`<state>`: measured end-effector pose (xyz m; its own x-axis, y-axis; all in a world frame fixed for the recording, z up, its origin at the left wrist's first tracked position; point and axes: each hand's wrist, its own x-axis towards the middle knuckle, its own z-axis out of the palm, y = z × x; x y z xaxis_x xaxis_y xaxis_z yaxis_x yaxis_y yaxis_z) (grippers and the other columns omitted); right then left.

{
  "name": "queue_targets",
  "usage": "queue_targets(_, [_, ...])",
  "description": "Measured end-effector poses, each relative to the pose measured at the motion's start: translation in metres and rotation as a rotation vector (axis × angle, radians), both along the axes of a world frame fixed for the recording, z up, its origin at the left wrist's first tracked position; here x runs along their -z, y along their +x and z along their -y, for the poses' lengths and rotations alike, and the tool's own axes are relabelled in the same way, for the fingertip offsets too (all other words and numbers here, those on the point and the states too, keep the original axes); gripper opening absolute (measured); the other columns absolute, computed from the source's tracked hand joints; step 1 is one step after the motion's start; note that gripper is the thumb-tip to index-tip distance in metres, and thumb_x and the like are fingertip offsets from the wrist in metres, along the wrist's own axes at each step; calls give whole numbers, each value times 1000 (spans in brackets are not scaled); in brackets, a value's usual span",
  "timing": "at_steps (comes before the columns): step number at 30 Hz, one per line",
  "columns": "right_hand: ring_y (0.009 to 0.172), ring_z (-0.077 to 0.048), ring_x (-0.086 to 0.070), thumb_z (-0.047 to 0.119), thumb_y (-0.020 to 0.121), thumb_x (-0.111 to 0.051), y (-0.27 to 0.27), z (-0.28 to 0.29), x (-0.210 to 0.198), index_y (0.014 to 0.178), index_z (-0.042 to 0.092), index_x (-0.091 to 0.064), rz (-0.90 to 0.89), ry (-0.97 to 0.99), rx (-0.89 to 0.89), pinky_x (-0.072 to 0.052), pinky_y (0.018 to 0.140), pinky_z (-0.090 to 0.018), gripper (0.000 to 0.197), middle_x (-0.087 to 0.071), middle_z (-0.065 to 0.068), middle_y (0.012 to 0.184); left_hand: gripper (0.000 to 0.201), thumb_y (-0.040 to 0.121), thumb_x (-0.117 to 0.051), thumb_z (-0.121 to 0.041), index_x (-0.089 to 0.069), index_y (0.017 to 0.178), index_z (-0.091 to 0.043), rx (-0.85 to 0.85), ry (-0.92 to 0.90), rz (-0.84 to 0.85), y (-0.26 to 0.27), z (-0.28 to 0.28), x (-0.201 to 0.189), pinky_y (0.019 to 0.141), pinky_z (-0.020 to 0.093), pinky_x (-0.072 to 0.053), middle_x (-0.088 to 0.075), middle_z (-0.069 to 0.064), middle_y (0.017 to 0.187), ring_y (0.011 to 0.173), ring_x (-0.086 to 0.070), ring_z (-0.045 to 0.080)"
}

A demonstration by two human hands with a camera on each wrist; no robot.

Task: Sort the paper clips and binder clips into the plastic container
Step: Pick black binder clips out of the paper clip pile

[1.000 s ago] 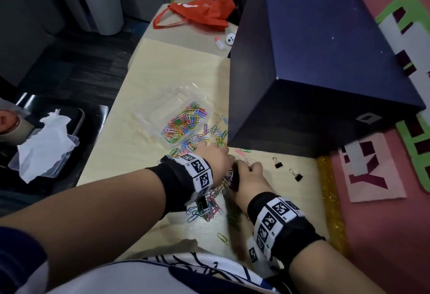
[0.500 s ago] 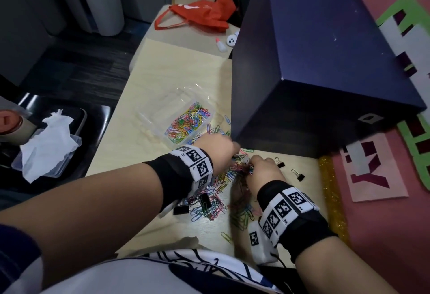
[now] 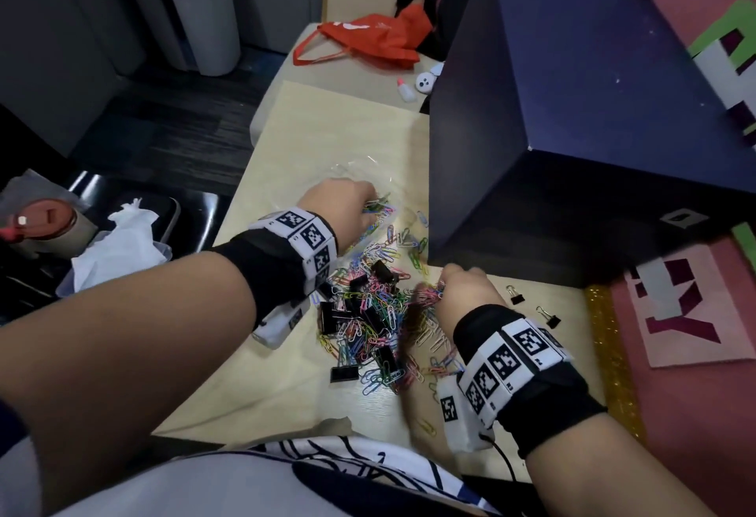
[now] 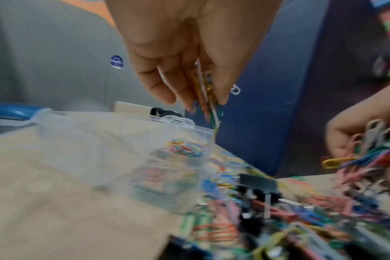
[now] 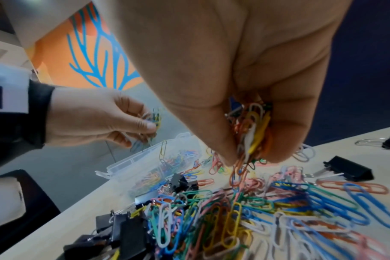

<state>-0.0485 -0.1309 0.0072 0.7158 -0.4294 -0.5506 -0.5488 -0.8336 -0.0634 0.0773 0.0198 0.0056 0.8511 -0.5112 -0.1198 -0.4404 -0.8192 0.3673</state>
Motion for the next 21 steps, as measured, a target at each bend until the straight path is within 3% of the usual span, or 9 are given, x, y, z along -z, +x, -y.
queue_targets(4, [110,-29,-55,12,92,-51,3,-4,-4,127,15,-45,68,13,-17,-46,93,-35,36,-40,-13,129,35,92,-57,-28,-57,128,-26,-54,-15,-124,6,-15,7,93,34,-50,-68,0,117,109,-61,22])
queue_targets(9, [107,-28,-55,28,93,-59,22,-13,-12,123,18,-52,183,98,-73,-41,88,-28,33,-48,-12,123,33,93,-47,-20,-60,121,-31,-92,5,-75,6,-28,15,89,35,-51,-71,-3,109,105,-62,22])
queue_targets(12, [97,-26,-55,29,92,-60,42,-22,-18,120,21,-53,247,149,-89,-41,81,-27,31,-54,-11,119,31,93,-45,-22,-59,117,-36,-74,73,-46,5,-33,18,92,38,-44,-69,-6,106,103,-62,22])
queue_targets(16, [81,-22,-53,25,90,-60,72,-35,-17,121,20,-53,297,215,-67,-39,69,-27,32,-60,-7,103,31,91,-53,-26,-58,119,-36,-61,157,7,2,-40,21,95,42,-37,-55,-4,119,112,-52,22])
queue_targets(18, [84,-23,-56,28,90,-62,85,-41,-17,122,19,-52,310,240,-40,-42,70,-27,35,-60,-4,99,35,90,-55,-31,-53,125,-34,-95,196,-2,1,-43,22,95,44,-38,-51,0,125,115,-49,25])
queue_targets(21, [103,-25,-60,40,87,-63,100,-48,-13,129,18,-47,336,306,59,-47,85,-30,50,-61,-4,112,38,93,-50,-37,-46,130,-31,-111,237,-85,0,-46,25,95,44,-38,-54,1,127,116,-51,27])
